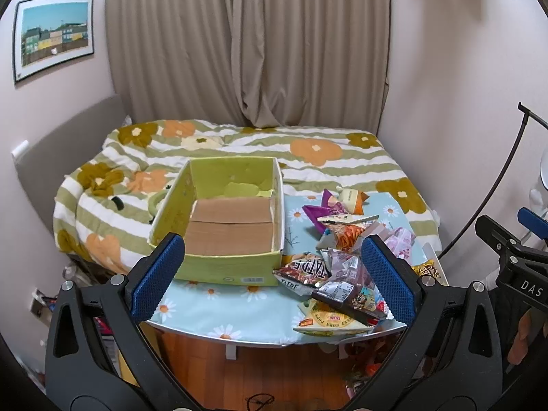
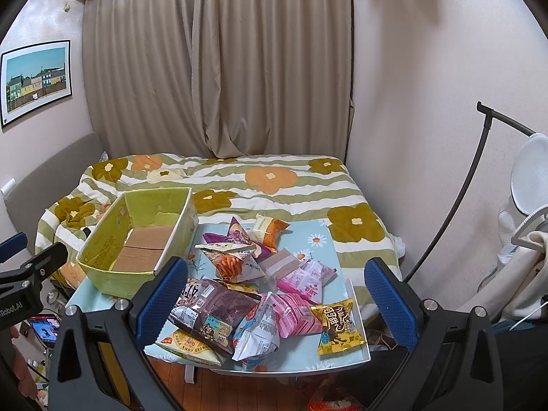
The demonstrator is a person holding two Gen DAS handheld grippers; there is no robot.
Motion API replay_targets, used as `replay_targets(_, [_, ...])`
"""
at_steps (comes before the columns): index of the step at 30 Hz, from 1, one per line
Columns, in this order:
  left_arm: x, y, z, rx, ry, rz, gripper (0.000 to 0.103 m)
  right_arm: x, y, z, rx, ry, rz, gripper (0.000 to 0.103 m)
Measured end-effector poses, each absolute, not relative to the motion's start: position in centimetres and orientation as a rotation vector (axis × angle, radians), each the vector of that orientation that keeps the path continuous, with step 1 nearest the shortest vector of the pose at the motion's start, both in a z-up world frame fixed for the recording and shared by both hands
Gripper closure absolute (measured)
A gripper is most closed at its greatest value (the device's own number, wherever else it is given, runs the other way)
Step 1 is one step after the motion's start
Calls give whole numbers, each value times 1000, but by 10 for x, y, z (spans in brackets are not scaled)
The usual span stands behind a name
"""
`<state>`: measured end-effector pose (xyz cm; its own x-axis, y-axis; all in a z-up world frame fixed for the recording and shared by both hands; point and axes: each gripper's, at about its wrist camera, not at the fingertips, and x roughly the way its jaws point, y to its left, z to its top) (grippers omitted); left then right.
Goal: Organize snacks
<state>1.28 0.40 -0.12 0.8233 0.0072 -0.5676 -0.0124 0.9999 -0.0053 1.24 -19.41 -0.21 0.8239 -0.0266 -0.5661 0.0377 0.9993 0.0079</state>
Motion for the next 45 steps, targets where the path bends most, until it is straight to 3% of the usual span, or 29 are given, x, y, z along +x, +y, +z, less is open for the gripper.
replay_targets(45, [23,-3,-10,-11,645,-15,1,20,-202,-8,26,612,-67,0])
